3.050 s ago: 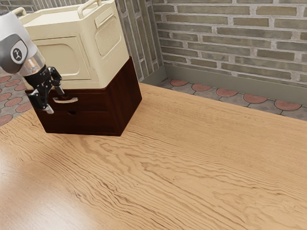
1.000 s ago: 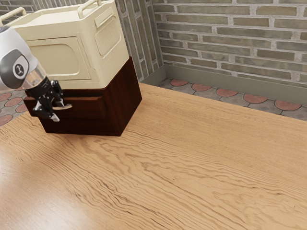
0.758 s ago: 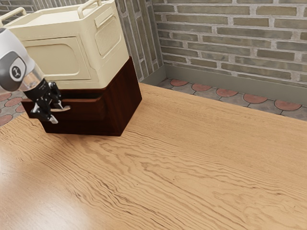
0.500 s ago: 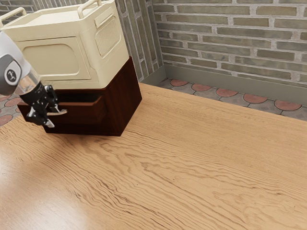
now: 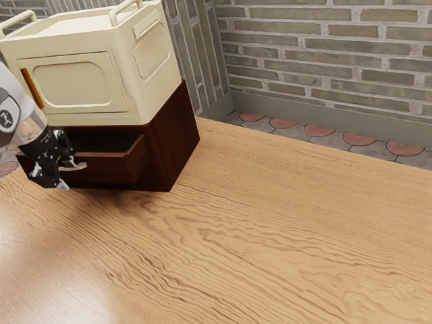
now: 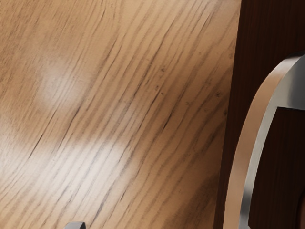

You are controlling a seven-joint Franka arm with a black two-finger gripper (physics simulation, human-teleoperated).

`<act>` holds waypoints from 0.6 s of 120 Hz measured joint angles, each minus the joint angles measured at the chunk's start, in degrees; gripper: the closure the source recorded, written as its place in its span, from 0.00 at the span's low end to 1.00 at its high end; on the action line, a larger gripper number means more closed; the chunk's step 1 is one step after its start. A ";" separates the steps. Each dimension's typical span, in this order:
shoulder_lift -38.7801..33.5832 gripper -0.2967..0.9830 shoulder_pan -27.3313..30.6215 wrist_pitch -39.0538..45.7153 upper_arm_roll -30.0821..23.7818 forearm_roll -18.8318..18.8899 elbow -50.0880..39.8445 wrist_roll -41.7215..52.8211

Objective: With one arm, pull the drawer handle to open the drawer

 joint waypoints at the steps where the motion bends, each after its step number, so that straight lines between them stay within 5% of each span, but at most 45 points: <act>1: -0.07 0.51 0.03 0.04 -0.01 -0.02 -0.14 -0.01; 72: -6.46 0.51 1.04 1.64 -0.33 -0.62 -7.49 -1.15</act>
